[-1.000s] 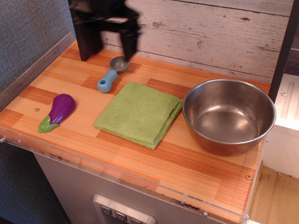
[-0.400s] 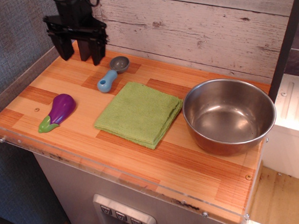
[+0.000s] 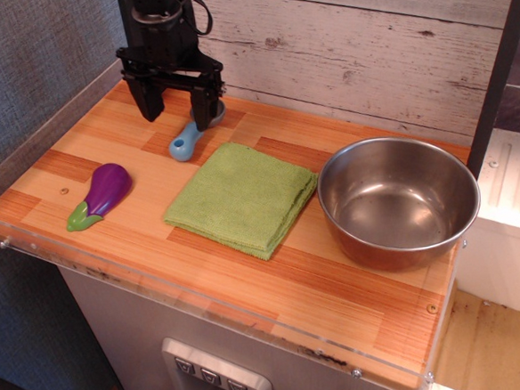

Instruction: Put blue spoon on top of green cloth

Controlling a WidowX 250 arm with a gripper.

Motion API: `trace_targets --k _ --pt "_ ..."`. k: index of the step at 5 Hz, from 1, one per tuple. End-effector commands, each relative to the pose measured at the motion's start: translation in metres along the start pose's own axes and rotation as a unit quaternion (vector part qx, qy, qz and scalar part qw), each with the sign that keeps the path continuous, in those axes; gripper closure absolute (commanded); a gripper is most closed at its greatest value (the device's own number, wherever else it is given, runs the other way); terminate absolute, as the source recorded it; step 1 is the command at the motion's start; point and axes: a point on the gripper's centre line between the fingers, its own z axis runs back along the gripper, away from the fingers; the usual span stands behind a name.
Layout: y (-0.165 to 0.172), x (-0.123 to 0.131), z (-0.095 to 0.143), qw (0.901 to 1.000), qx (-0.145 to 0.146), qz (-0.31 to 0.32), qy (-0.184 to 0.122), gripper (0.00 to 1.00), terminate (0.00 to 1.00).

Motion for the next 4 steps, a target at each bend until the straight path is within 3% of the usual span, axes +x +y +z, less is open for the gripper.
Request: trace_targets --k 1,3,4 --pt "0.007 0.011 -0.007 0.9999 0.014 0.005 -0.002 0.00 0.00" --pt "0.013 0.008 -0.023 0.9996 0.018 0.008 0.020 0.00 0.00" --pt "0.008 0.006 -0.017 0.9998 0.017 0.003 0.013 1.00 0.00"
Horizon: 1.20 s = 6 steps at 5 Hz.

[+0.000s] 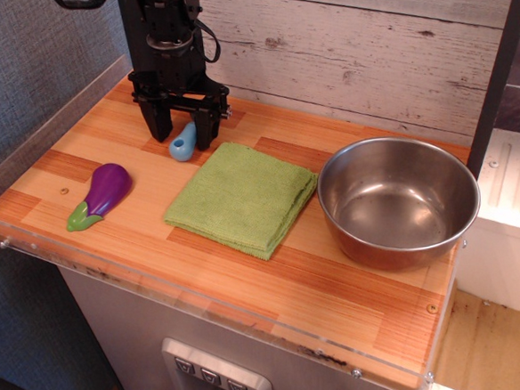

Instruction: Put blue spoon on top of green cloth

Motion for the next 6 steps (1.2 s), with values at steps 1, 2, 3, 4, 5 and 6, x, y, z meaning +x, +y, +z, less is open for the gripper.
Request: trace_targets --k 1,2,3,4,5,6 --pt "-0.003 -0.002 0.025 0.9995 0.004 -0.008 -0.030 1.00 0.00" --pt "-0.004 -0.006 0.043 0.9991 0.005 -0.006 -0.042 1.00 0.00" --pt "-0.011 -0.019 0.080 0.9981 -0.009 0.016 -0.059 1.00 0.00" --pt "-0.039 -0.040 0.096 0.9978 -0.009 -0.009 -0.065 1.00 0.00" --pt "-0.063 -0.055 0.082 0.9984 -0.010 -0.030 -0.047 1.00 0.00" --pt "-0.071 -0.068 0.061 0.9992 -0.014 -0.026 -0.027 1.00 0.00"
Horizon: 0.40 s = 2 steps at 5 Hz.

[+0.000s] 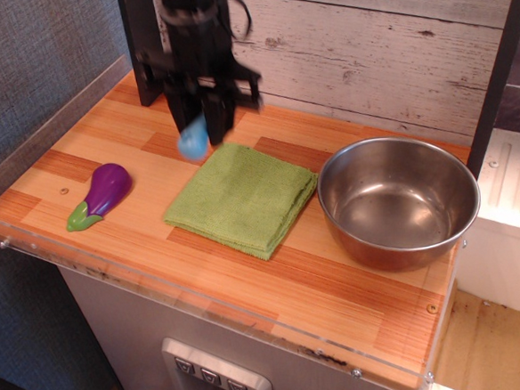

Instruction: Put blue spoon on top of green cloth

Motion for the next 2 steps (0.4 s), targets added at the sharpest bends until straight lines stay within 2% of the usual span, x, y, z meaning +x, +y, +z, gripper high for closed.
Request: trace_targets --k 1,2 --pt "-0.0051 -0.0176 -0.0139 0.9999 0.002 0.013 0.000 1.00 0.00" --pt "-0.0052 -0.0194 -0.0179 0.9999 -0.001 0.014 0.002 1.00 0.00"
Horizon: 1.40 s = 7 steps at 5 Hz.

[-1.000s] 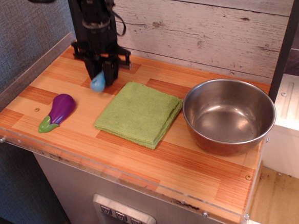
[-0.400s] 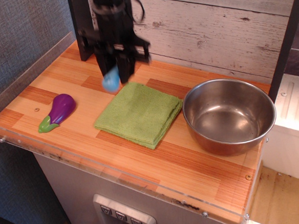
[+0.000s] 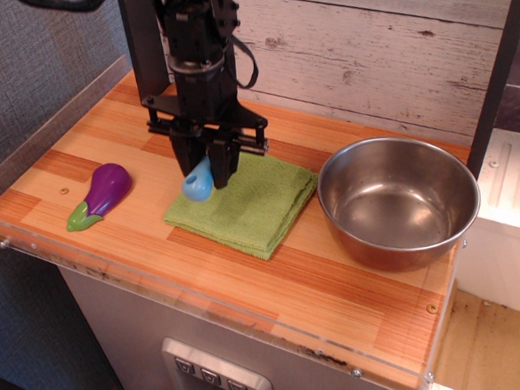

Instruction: Put blue spoon on top of green cloth

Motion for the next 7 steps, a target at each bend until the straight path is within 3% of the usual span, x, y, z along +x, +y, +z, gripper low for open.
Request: trace_targets --k 1,3,4,6,7 --pt "-0.003 0.001 0.005 0.9998 -0.009 -0.007 -0.016 0.00 0.00" --pt "0.002 0.004 0.013 0.9995 -0.017 -0.010 -0.026 0.00 0.00" --pt "0.023 0.009 0.037 0.9987 -0.014 0.015 -0.046 0.00 0.00" --pt "0.031 0.016 0.043 0.9990 -0.015 0.003 -0.042 0.00 0.00" --pt "0.031 0.018 0.042 0.9987 -0.026 -0.038 -0.024 0.00 0.00"
